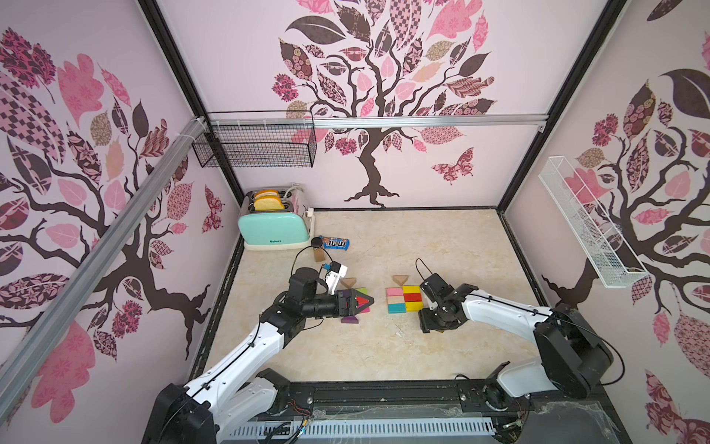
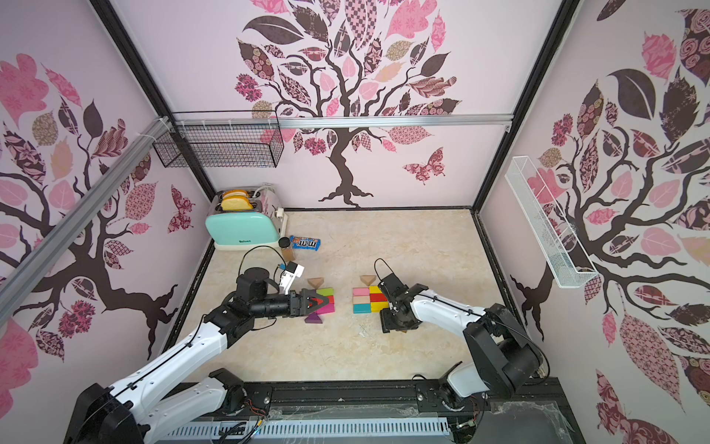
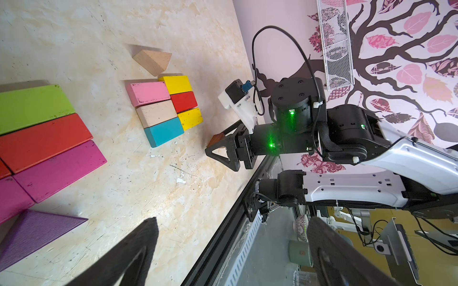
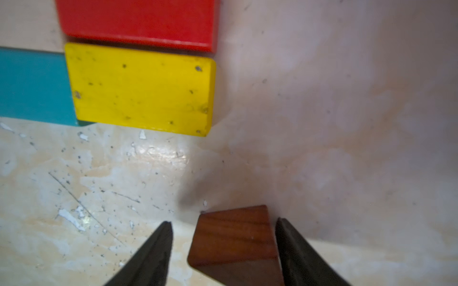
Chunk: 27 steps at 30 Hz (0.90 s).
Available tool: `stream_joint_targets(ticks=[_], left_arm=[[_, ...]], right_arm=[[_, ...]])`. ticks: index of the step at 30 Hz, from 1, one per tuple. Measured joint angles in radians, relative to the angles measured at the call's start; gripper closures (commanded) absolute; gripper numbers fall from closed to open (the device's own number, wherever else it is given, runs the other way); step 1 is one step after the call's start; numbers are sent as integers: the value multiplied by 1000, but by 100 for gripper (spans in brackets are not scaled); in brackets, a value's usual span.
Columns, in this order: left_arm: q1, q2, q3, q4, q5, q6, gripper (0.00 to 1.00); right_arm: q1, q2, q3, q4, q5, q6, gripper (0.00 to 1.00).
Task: Assemble a piece of candy with building blocks
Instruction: Assemble the building block at the center of the board.
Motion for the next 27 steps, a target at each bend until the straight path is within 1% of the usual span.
stream_joint_targets(ticks=[3, 6, 10, 12, 20, 27], left_arm=[[0, 0, 0, 0, 0, 0, 2], [0, 0, 0, 0, 0, 0, 2], [0, 8, 0, -2, 0, 0, 2], [0, 12, 0, -6, 0, 1, 2], [0, 11, 0, -41, -15, 5, 2], [0, 2, 0, -61, -32, 7, 2]], right_arm=[[23, 3, 2, 1, 2, 1, 48], [76, 14, 21, -11, 23, -1, 50], [137, 71, 75, -21, 53, -8, 61], [158, 95, 94, -24, 62, -19, 65], [225, 185, 204, -61, 97, -113, 65], [248, 197, 235, -63, 80, -191, 64]])
